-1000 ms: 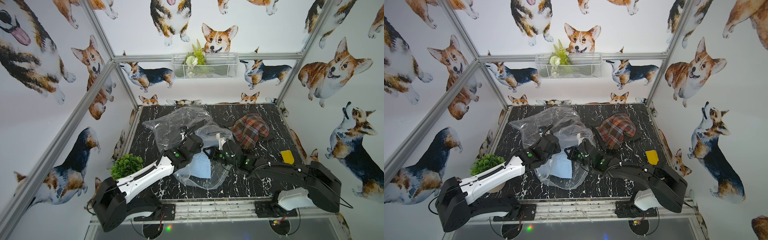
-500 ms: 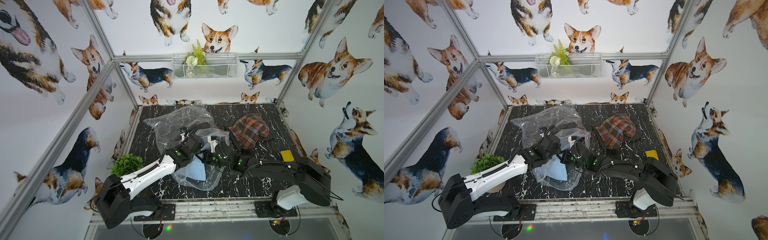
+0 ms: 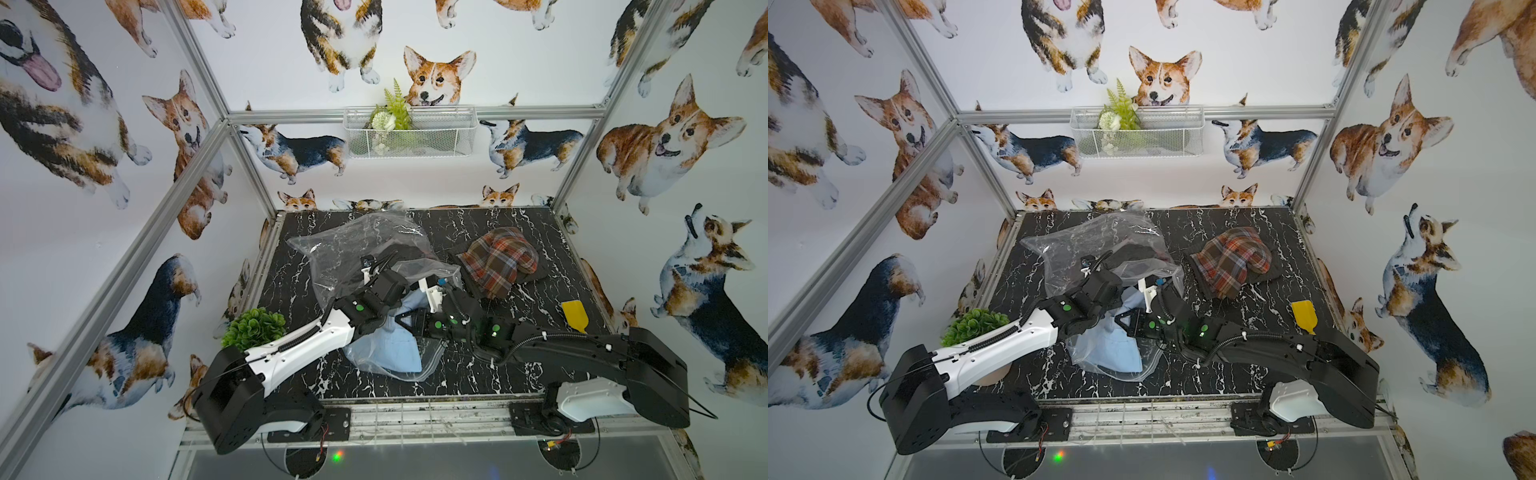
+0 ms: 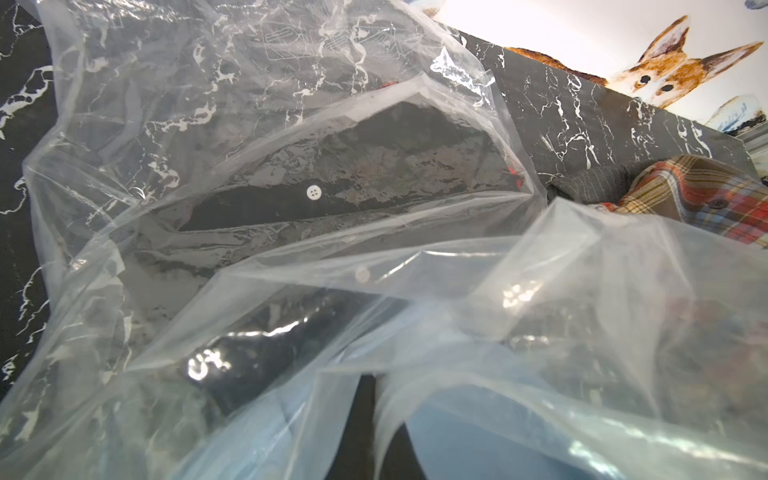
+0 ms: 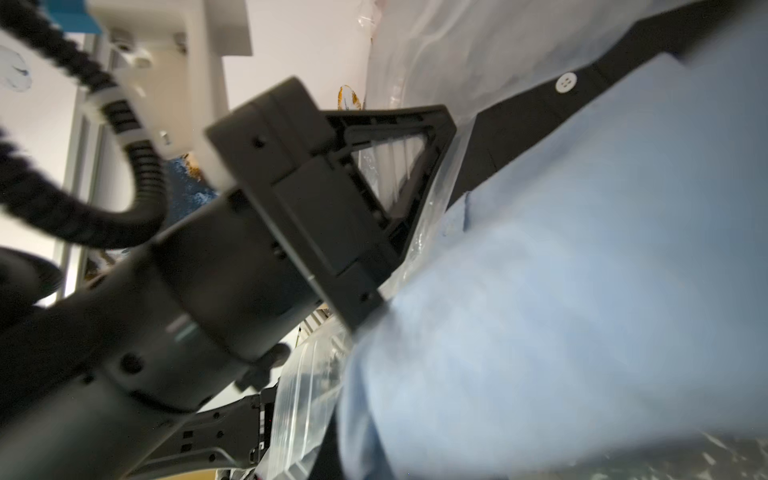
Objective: Take the shirt out of the vacuum bag
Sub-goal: Take out the shirt from the vacuum bag.
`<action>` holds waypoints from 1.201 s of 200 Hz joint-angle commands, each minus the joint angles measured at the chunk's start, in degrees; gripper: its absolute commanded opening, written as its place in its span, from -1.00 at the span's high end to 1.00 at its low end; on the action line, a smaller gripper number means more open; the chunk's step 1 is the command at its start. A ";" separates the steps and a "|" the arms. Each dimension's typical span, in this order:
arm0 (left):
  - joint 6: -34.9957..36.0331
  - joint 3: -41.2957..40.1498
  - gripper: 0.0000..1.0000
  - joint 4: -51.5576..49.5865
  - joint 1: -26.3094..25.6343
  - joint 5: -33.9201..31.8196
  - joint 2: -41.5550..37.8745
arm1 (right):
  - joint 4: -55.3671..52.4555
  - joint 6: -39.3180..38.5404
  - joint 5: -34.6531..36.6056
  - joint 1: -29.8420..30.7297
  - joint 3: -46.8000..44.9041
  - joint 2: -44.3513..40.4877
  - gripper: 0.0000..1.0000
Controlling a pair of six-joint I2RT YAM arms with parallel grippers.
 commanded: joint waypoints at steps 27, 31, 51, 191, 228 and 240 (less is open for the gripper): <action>-1.35 0.76 1.00 -0.07 0.22 -1.08 1.64 | -3.33 0.80 -3.92 0.56 -0.48 -7.61 1.00; -1.32 0.83 1.00 0.01 0.25 -1.13 1.77 | -3.72 0.85 -3.96 0.57 -0.73 -8.36 1.00; -1.13 1.18 1.00 -0.06 0.43 -1.42 2.00 | -5.89 0.74 -2.90 0.56 -1.77 -13.20 1.00; -1.31 2.45 1.00 0.91 1.62 -0.56 6.29 | -29.43 -4.17 2.06 0.50 14.97 -32.33 1.00; -0.51 2.77 1.00 0.66 1.59 -0.35 5.13 | -43.77 -11.54 11.36 -0.75 25.64 -36.87 1.00; 0.00 2.84 1.00 1.03 1.51 -0.28 4.21 | -47.09 -13.75 14.16 -0.89 28.76 -37.45 1.00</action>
